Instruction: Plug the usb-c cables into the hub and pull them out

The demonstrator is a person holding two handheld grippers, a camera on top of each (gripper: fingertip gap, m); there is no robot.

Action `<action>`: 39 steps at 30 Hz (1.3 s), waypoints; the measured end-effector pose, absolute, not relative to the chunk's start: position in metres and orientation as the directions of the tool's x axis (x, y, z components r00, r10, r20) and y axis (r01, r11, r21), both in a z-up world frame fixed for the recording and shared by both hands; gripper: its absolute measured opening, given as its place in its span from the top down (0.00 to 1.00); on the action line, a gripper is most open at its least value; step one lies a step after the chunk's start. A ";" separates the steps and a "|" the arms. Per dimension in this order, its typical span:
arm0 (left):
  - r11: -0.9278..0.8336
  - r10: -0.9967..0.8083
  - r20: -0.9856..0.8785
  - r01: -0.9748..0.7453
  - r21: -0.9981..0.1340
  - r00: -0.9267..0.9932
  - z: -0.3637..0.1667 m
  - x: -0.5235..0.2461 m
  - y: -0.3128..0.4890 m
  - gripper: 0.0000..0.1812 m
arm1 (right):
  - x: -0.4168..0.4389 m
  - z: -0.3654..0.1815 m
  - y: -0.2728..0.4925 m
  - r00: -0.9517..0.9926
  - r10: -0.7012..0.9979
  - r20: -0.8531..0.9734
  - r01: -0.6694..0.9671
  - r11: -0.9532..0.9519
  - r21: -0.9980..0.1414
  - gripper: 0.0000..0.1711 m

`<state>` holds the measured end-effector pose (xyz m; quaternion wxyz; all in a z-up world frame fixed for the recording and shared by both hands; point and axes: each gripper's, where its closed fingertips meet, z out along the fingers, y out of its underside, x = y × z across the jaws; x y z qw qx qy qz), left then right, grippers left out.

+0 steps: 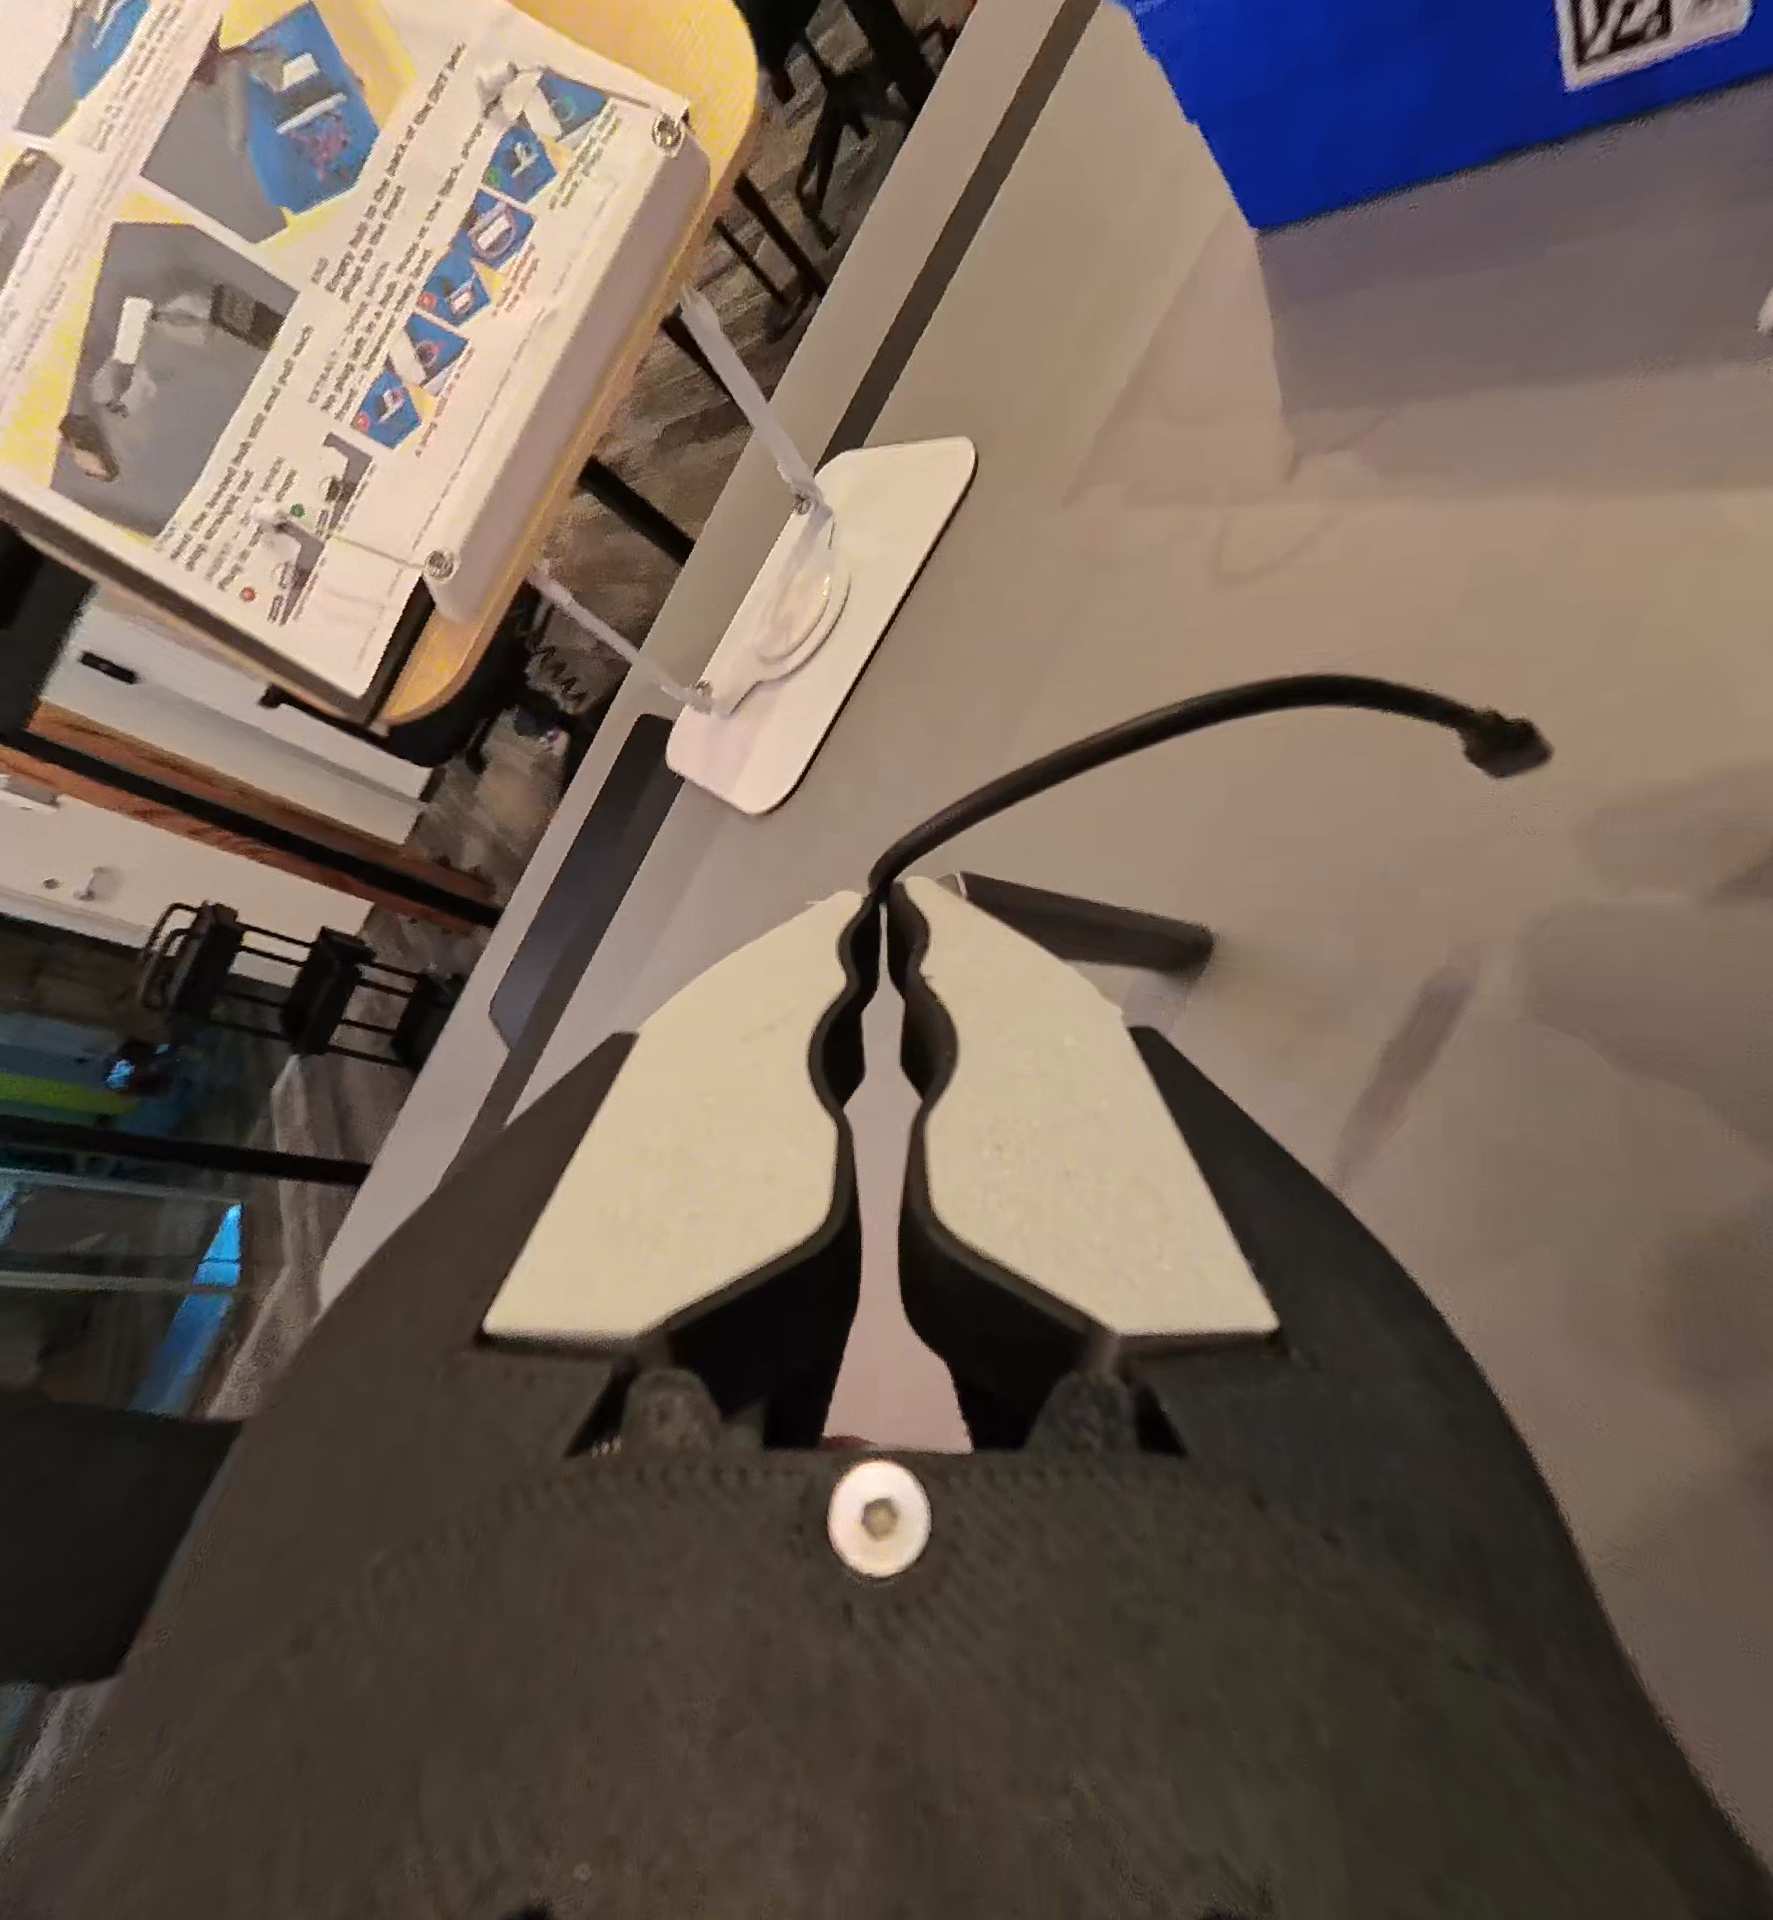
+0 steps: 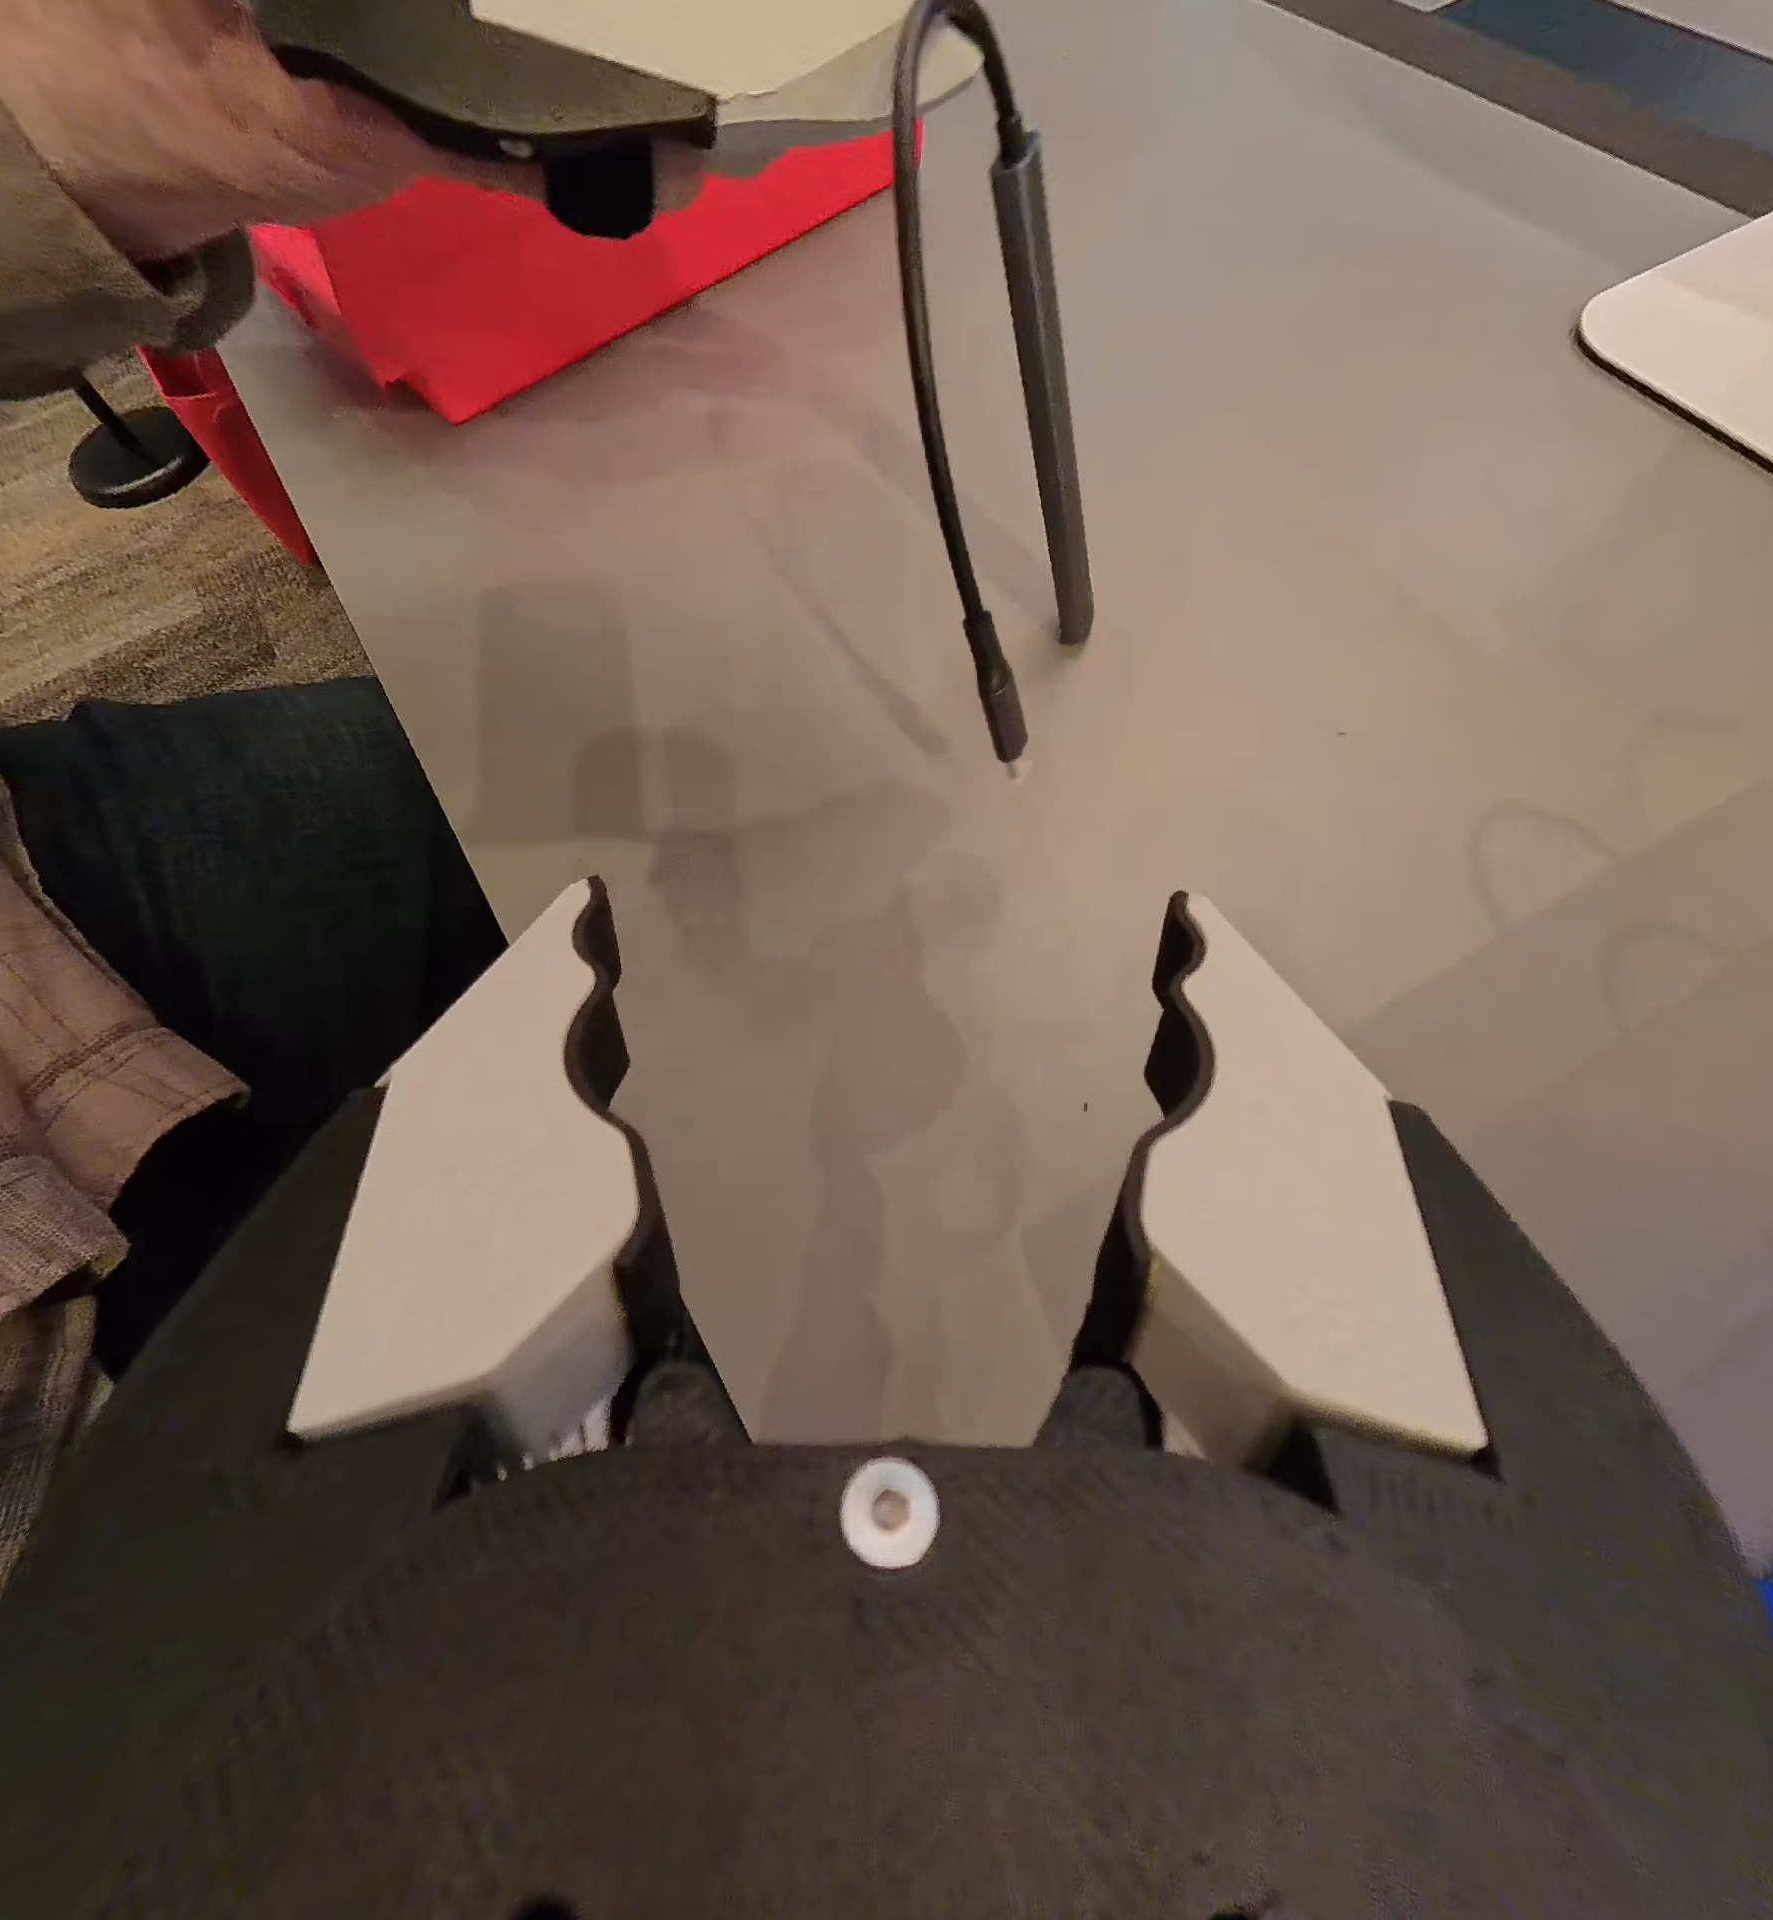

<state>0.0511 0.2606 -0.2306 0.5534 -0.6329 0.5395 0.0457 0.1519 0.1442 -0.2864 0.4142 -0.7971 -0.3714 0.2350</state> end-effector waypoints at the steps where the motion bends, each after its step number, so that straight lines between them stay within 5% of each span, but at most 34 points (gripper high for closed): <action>1: 0.196 -0.621 -0.668 -0.744 -0.639 0.411 -0.233 0.045 0.256 1.00 | 0.151 -0.287 0.144 0.611 0.789 -0.065 0.401 -0.379 -0.834 0.41; 19: 0.050 -0.724 -0.619 -0.873 -0.485 0.302 -0.337 0.024 0.193 1.00 | 0.128 -0.300 0.135 0.558 0.829 -0.039 0.478 -0.359 -0.802 0.39; 28: 0.112 -0.587 -0.715 -0.836 -0.538 0.381 -0.220 -0.038 0.201 0.87 | 0.135 -0.296 0.134 0.564 0.823 -0.061 0.442 -0.364 -0.820 0.40; 32: -0.043 -0.602 -0.676 -0.862 -0.504 0.425 -0.199 -0.129 0.218 0.82 | 0.134 -0.295 0.134 0.561 0.824 -0.076 0.424 -0.365 -0.829 0.40; 39: -0.399 -0.809 -0.320 -0.860 -0.317 0.493 -0.288 -0.221 0.208 0.90 | 0.128 -0.298 0.131 0.546 0.833 -0.089 0.431 -0.371 -0.823 0.40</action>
